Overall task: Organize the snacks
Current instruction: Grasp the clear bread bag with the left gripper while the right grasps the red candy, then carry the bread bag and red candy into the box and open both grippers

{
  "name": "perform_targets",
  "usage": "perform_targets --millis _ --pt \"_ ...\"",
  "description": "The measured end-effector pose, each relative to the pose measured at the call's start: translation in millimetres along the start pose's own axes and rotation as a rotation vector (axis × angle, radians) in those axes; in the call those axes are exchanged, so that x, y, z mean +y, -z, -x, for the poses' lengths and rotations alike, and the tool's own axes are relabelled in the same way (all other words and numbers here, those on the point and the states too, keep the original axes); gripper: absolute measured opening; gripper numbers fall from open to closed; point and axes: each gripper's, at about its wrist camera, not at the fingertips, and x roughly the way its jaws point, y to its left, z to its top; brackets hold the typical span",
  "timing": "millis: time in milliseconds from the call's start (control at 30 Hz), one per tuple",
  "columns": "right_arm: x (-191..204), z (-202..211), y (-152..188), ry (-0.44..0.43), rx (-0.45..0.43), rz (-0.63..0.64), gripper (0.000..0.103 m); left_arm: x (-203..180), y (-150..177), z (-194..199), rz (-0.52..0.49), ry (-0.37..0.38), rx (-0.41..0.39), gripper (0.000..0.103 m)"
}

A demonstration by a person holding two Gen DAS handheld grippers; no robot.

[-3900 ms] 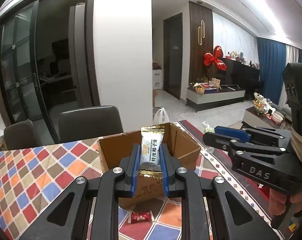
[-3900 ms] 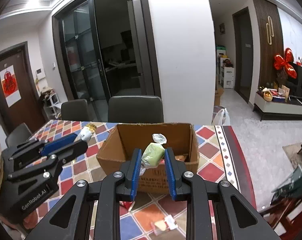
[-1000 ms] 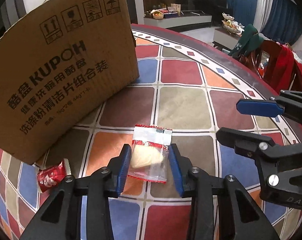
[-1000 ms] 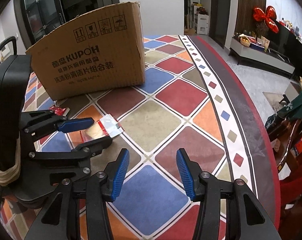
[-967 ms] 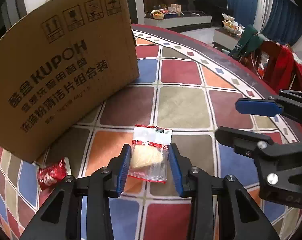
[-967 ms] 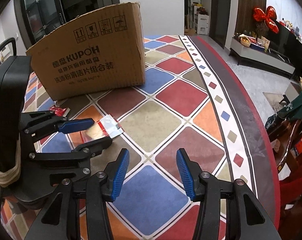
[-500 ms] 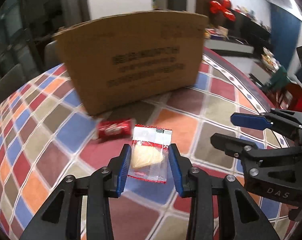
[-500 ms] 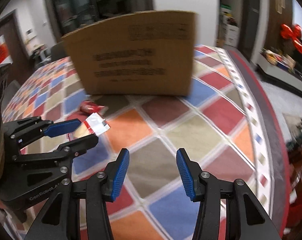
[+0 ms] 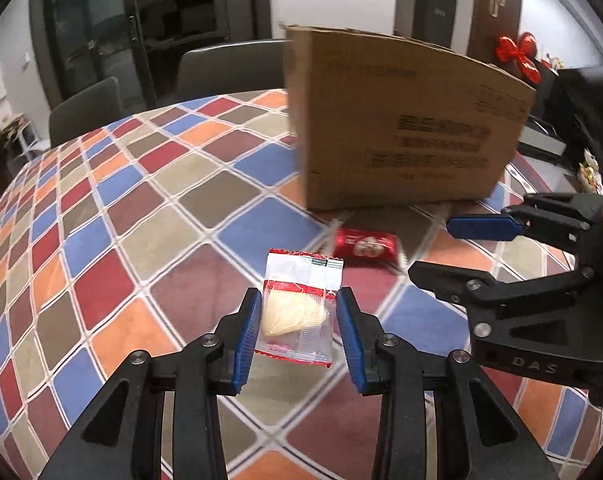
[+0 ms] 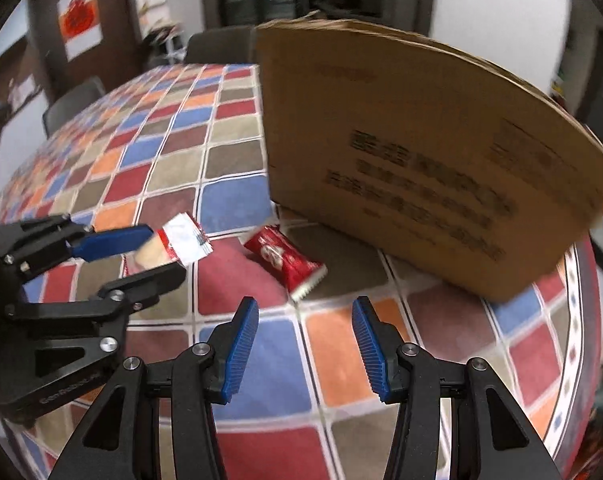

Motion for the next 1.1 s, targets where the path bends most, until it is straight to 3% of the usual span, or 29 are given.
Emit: perform_targets --millis 533,567,600,633,800,1100 --pt "32 -62 -44 0.033 0.139 0.257 0.049 23 -1 -5 0.069 0.008 0.007 0.038" --pt "32 -64 -44 0.031 0.144 0.255 0.046 24 -1 -5 0.072 0.009 0.006 0.038" --pt "32 -66 -44 0.027 0.152 0.25 0.035 25 -1 -5 0.074 0.01 0.005 0.038" --pt "33 -69 -44 0.018 0.163 0.244 0.033 26 -1 -5 0.076 0.012 0.004 0.038" --pt "32 -63 -40 -0.015 0.15 0.165 0.026 29 -1 -2 0.081 0.02 -0.003 0.038" --pt "24 -14 -17 -0.02 0.043 0.008 0.026 16 -6 25 0.049 0.041 -0.065 0.038"
